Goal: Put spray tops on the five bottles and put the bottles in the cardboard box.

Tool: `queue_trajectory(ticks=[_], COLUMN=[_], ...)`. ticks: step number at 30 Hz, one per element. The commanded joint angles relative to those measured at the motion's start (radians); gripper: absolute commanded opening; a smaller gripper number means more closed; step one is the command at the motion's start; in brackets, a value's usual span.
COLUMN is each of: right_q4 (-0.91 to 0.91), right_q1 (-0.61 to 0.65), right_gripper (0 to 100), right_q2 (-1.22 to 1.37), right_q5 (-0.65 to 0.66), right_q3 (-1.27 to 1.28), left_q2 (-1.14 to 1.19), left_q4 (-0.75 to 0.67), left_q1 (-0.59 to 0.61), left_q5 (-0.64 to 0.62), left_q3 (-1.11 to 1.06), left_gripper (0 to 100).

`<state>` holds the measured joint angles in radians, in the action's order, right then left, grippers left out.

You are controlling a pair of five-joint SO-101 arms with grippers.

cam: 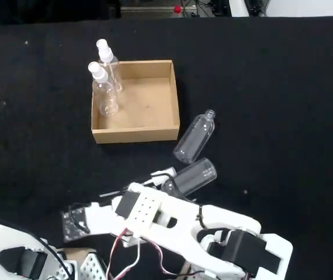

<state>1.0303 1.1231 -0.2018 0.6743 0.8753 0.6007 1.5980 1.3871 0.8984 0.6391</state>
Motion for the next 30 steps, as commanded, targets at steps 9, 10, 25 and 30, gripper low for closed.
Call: queue_trajectory(ticks=[9, 10, 25, 30], right_q4=[-0.106, -0.115, -0.066, 0.074], right_q1=[-0.021, -0.020, -0.025, -0.041], right_gripper=[19.1, 19.1, 1.4, 1.1], right_q2=[0.012, 0.012, 0.001, -0.054], right_q5=[0.006, -0.008, -0.014, -0.081], right_q3=[0.028, 0.033, 0.042, -0.090], left_q2=[-0.021, -0.023, -0.026, -0.026], left_q4=[0.011, 0.011, 0.163, 0.160], left_q1=[0.002, 0.004, -0.015, -0.016], left_q5=[-0.008, -0.008, -0.011, -0.084], left_q3=[0.064, 0.064, 0.165, 0.271], left_gripper=[5, 5, 5, 5])
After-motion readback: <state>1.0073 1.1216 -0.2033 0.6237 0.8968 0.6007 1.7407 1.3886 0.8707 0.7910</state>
